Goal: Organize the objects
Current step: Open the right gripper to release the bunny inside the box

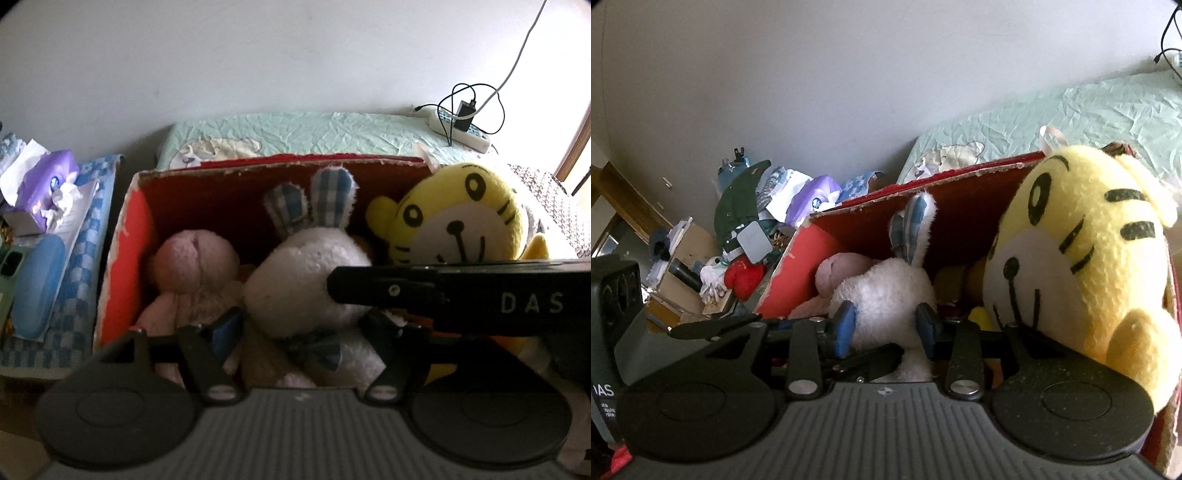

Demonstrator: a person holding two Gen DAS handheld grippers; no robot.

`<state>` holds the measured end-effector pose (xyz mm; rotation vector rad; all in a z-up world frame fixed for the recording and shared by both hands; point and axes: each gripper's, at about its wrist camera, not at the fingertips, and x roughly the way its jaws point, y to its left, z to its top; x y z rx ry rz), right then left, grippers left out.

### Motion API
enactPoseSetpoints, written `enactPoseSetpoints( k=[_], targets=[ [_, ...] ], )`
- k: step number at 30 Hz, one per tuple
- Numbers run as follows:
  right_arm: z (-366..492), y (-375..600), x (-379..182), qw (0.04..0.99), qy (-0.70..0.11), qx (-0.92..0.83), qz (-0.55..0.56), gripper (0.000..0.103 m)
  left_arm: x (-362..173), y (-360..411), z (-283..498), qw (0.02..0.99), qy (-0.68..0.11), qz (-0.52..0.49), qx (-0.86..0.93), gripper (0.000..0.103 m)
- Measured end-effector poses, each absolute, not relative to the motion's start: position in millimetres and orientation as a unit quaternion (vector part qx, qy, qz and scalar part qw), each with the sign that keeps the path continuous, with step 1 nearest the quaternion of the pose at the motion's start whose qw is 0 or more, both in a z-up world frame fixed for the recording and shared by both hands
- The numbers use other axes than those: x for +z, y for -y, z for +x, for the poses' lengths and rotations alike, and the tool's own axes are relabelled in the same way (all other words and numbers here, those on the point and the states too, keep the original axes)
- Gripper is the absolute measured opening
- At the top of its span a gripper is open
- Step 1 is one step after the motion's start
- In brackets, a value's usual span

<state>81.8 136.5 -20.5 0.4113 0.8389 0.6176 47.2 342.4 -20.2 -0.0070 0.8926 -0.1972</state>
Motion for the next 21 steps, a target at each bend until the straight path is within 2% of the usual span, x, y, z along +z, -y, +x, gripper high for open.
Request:
enactPoseSetpoints(
  k=[12,21],
  targets=[
    [77.9,-138.6,-21.6,0.85,-0.396,0.288,0.195,0.046,-19.8,-335.8,47.4,0.894,-0.438,0.006,-0.097,0.086],
    [72.7,-135.3,-15.8,0.86,-0.38,0.282,0.194,0.047,-15.2,-337.0,43.6,0.897,-0.429,-0.004,-0.106,0.087]
  ],
)
